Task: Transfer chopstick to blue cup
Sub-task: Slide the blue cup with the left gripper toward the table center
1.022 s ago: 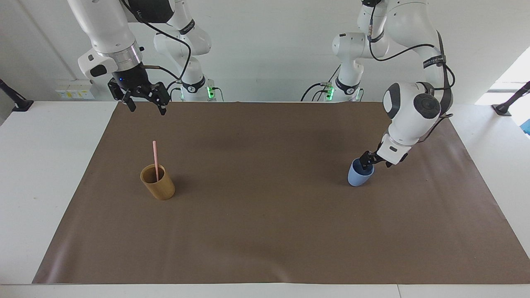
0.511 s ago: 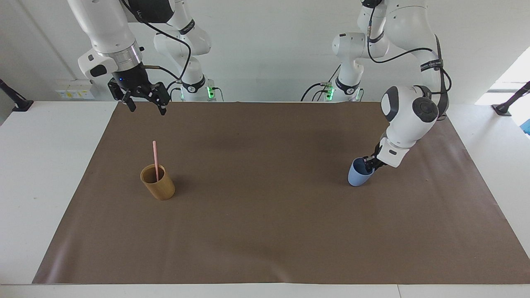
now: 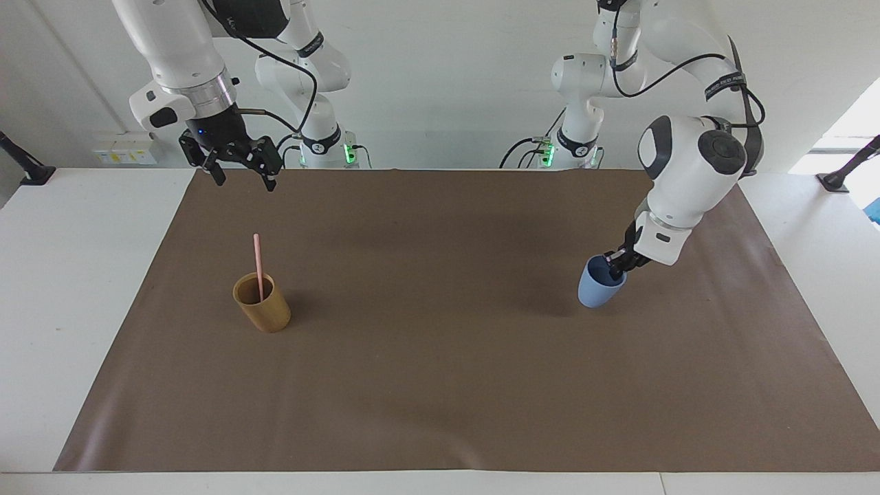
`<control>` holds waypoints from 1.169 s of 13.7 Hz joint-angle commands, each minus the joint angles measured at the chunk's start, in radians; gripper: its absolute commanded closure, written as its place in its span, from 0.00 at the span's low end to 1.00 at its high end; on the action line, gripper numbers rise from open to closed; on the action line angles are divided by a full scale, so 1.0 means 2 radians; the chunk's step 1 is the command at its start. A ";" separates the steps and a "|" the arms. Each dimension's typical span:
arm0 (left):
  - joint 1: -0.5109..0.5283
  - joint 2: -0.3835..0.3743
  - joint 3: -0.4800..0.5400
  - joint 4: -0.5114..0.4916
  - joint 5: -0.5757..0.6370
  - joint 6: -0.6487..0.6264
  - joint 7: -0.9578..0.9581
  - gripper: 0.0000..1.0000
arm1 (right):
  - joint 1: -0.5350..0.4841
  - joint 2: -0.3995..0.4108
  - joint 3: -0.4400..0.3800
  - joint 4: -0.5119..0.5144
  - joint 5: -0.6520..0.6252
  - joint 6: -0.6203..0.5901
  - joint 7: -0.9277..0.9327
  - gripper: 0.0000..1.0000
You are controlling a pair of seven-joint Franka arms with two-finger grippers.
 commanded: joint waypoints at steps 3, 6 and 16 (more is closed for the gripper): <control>-0.104 0.017 0.006 0.035 -0.004 0.047 -0.147 1.00 | -0.005 0.004 0.001 0.009 0.013 -0.007 0.006 0.00; -0.177 0.066 0.006 0.069 0.001 0.048 -0.180 1.00 | -0.005 0.004 0.001 0.009 0.013 -0.007 0.006 0.00; -0.241 0.106 0.005 0.060 0.024 0.074 -0.177 1.00 | -0.010 0.005 -0.001 0.002 0.010 0.039 -0.002 0.00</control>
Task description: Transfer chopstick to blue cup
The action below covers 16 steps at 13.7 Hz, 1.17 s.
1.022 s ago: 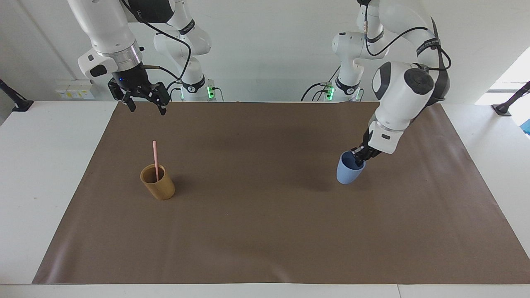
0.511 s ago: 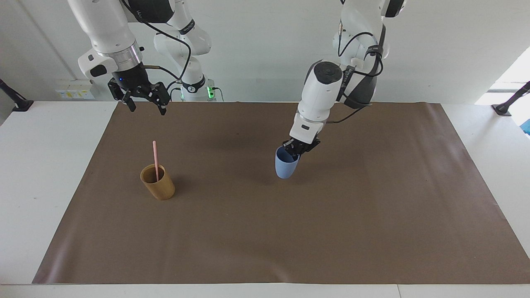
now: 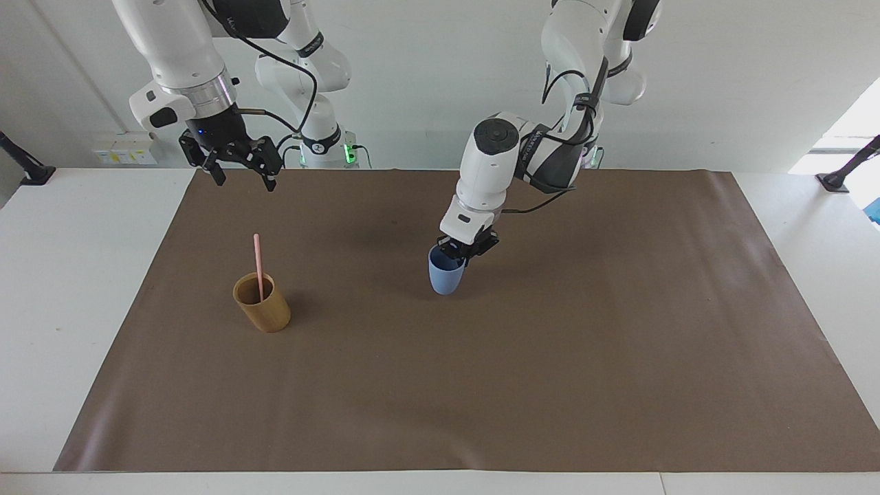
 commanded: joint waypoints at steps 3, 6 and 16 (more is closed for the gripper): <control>-0.016 0.013 0.009 -0.008 0.010 0.016 0.000 1.00 | -0.024 0.011 -0.001 -0.029 0.004 0.071 -0.051 0.00; -0.016 0.023 0.009 -0.003 0.010 0.023 -0.002 0.58 | -0.027 0.012 -0.001 -0.092 0.002 0.118 -0.068 0.00; 0.050 -0.087 0.023 -0.004 0.015 -0.087 0.039 0.00 | -0.024 -0.002 -0.001 -0.211 -0.024 0.205 -0.133 0.85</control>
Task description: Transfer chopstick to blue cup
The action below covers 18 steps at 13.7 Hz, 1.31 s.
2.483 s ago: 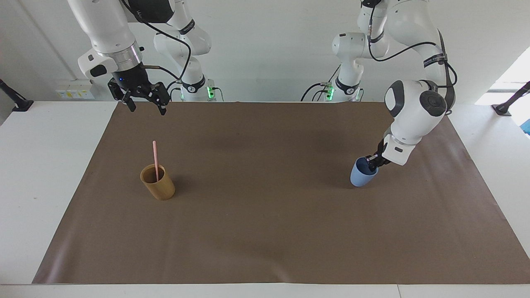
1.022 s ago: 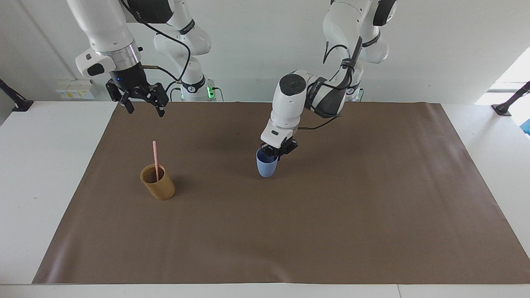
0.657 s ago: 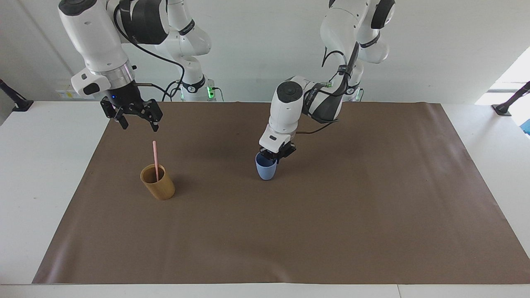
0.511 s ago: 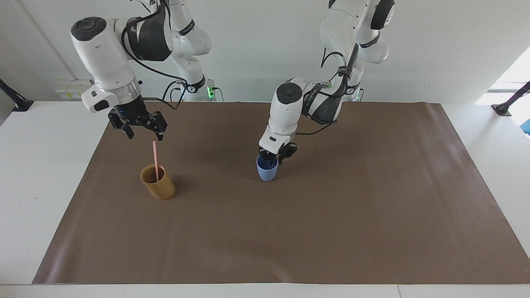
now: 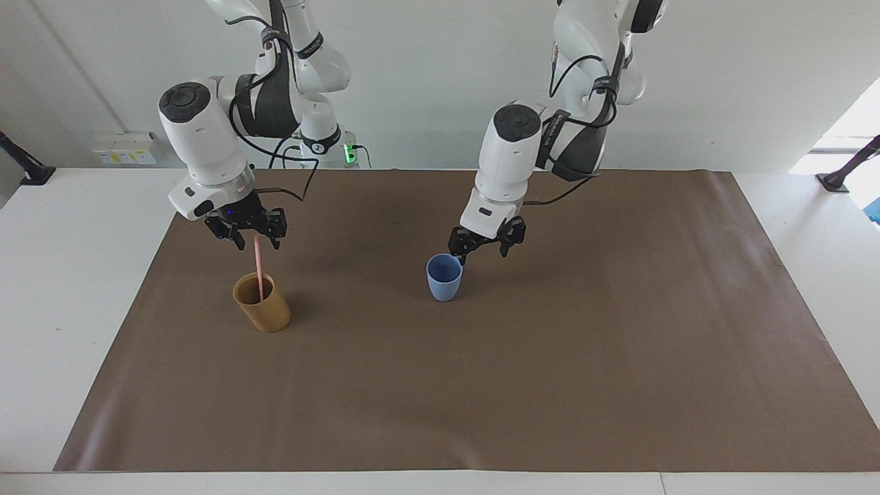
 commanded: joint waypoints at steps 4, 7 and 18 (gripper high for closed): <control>0.106 -0.076 -0.004 -0.015 0.009 -0.100 0.154 0.00 | -0.008 -0.011 0.002 -0.015 -0.008 0.044 -0.014 1.00; 0.184 -0.089 -0.004 -0.014 0.008 -0.119 0.269 0.00 | -0.009 -0.014 0.002 -0.001 -0.008 0.031 -0.018 1.00; 0.269 -0.149 -0.003 0.049 0.009 -0.244 0.419 0.00 | 0.003 -0.015 0.058 0.205 0.037 -0.193 0.080 1.00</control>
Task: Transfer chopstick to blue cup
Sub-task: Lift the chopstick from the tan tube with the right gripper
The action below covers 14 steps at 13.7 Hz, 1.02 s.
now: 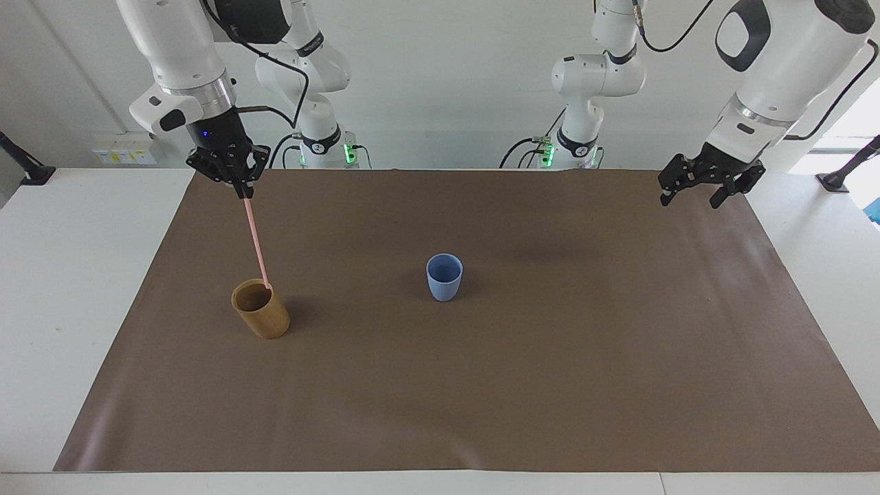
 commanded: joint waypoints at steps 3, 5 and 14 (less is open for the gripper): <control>0.001 -0.018 -0.010 0.023 0.006 -0.049 0.002 0.00 | 0.004 0.017 0.058 0.029 0.072 -0.006 0.181 1.00; 0.001 -0.024 -0.007 0.012 0.008 -0.066 0.006 0.00 | 0.041 0.048 0.073 0.063 0.076 -0.007 0.261 1.00; 0.001 -0.028 -0.008 0.015 0.015 -0.072 0.002 0.00 | 0.146 0.149 0.078 0.117 0.142 0.016 0.480 1.00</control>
